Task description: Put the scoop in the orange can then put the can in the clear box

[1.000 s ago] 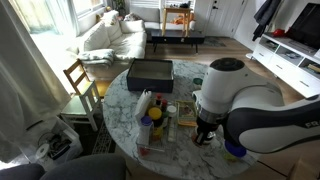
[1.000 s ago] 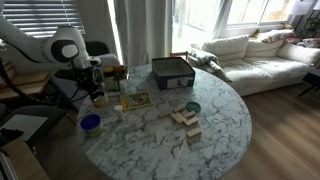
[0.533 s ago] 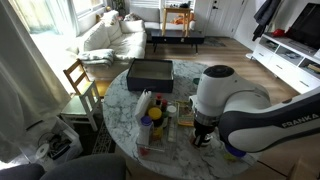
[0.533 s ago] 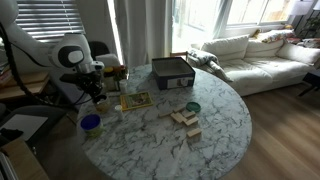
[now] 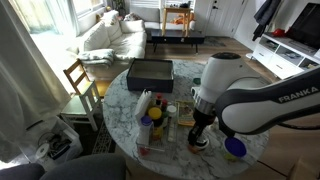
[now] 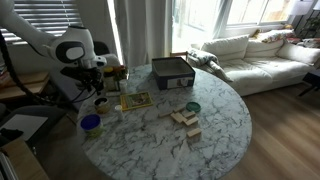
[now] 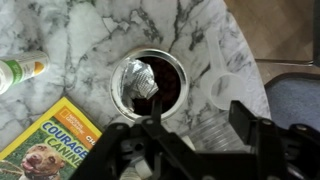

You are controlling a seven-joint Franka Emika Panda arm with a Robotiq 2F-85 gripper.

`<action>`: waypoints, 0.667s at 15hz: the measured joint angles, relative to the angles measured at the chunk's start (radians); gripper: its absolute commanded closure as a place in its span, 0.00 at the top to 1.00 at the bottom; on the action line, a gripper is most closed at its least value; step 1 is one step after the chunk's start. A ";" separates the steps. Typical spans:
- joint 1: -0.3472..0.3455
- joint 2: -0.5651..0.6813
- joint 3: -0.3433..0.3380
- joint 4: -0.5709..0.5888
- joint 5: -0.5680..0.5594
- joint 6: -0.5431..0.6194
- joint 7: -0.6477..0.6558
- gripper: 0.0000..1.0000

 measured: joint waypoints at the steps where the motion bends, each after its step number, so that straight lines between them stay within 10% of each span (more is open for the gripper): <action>1: 0.000 -0.006 0.003 0.000 0.036 -0.015 -0.017 1.00; 10: 0.002 -0.005 0.008 -0.019 0.173 -0.097 0.003 1.00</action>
